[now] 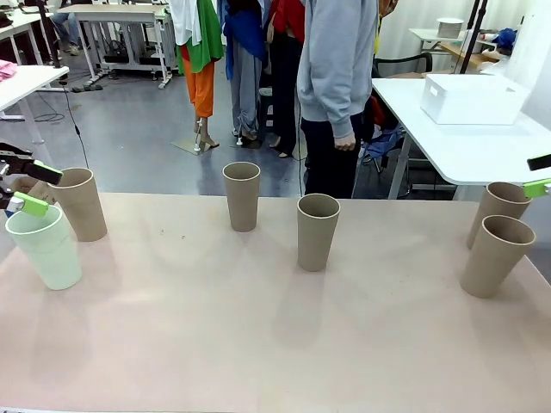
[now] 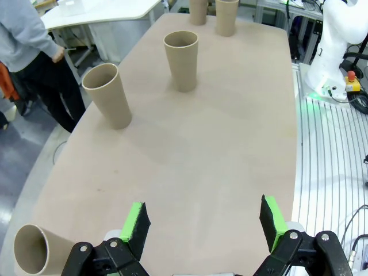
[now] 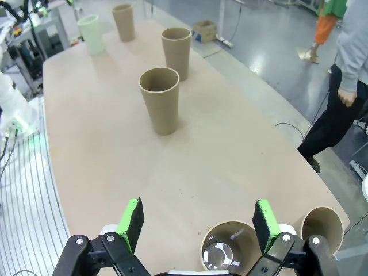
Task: Stack the cups and store them in the basket.
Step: Pick up two Reusable plastic cups , one in each hand.
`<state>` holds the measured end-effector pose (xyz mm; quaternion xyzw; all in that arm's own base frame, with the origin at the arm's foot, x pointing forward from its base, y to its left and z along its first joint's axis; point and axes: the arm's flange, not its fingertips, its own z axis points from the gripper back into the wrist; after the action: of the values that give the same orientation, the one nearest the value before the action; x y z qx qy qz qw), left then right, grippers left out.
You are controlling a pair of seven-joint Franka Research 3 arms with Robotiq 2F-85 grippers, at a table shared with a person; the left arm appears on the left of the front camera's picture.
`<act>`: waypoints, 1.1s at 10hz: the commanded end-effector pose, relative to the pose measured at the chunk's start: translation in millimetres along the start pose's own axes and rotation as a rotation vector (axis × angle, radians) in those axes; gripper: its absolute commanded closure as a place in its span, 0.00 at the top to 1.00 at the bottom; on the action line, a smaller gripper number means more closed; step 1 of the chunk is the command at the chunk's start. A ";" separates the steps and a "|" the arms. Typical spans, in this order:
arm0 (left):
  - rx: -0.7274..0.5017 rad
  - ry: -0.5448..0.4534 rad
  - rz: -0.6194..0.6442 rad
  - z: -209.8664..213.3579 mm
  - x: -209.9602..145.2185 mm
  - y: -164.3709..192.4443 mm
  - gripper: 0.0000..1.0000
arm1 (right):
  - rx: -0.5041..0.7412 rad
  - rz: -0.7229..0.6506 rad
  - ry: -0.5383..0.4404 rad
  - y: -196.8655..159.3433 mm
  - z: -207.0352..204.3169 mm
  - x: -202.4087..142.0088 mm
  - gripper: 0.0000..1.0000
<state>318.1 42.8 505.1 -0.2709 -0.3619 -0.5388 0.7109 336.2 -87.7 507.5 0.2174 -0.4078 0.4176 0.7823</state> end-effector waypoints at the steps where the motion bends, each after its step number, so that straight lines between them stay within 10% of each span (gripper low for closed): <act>1: -0.005 -0.006 -0.011 0.4 0.1 -0.8 1.00 | 0.004 0.000 -0.019 -1.5 0.0 0.7 1.00; 11: -0.005 -0.006 -0.011 0.4 0.1 -0.8 1.00 | 0.004 0.000 -0.019 -1.5 0.0 0.7 1.00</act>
<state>318.1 42.8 505.1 -0.2709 -0.3619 -0.5388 0.7109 336.1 -87.7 507.5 0.2176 -0.4078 0.4175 0.7823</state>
